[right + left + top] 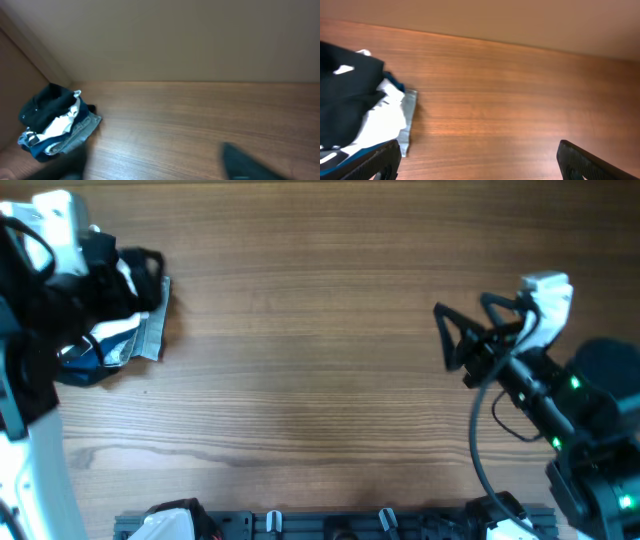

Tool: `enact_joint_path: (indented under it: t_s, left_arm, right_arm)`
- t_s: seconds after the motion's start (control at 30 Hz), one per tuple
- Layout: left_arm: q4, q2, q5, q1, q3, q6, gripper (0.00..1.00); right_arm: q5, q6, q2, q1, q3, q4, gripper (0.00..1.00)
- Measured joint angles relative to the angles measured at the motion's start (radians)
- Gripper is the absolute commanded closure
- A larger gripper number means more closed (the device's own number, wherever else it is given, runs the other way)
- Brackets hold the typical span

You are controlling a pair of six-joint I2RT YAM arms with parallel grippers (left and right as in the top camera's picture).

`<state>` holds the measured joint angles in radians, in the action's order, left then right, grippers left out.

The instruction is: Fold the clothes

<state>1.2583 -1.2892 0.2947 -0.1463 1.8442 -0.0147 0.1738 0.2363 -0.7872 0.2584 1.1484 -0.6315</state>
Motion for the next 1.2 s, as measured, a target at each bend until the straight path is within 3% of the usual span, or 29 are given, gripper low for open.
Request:
enact_joint_path:
  t_s: [0.27, 0.53, 0.67, 0.77, 1.0, 1.2]
  left_arm:
    - [0.005, -0.016, -0.032, 0.104, 0.000, -0.011, 0.00]
    - [0.006, -0.017, -0.040, 0.105, 0.000, -0.011, 0.00]
    - [0.007, -0.017, -0.040, 0.105, 0.000, -0.011, 0.00]
    - [0.006, -0.017, -0.040, 0.105, 0.000, -0.011, 0.00]
    - [0.007, -0.017, -0.040, 0.105, 0.000, -0.011, 0.00]
    - [0.007, -0.017, -0.044, 0.105, 0.000, -0.011, 0.00]
  right_arm:
    - [0.000, 0.032, 0.002, 0.000, 0.000, -0.034, 0.01]
    - [-0.001, 0.275, 0.000, 0.000, 0.000, -0.184, 0.00]
    - [-0.057, 0.346, -0.007, 0.000, 0.000, -0.167, 0.00]
    - [-0.095, 0.296, -0.008, 0.000, 0.000, -0.082, 0.01]
    - [-0.130, 0.013, 0.001, -0.002, -0.014, -0.023, 0.00]
    - [-0.134, -0.147, 0.179, -0.078, -0.228, 0.184, 0.00]
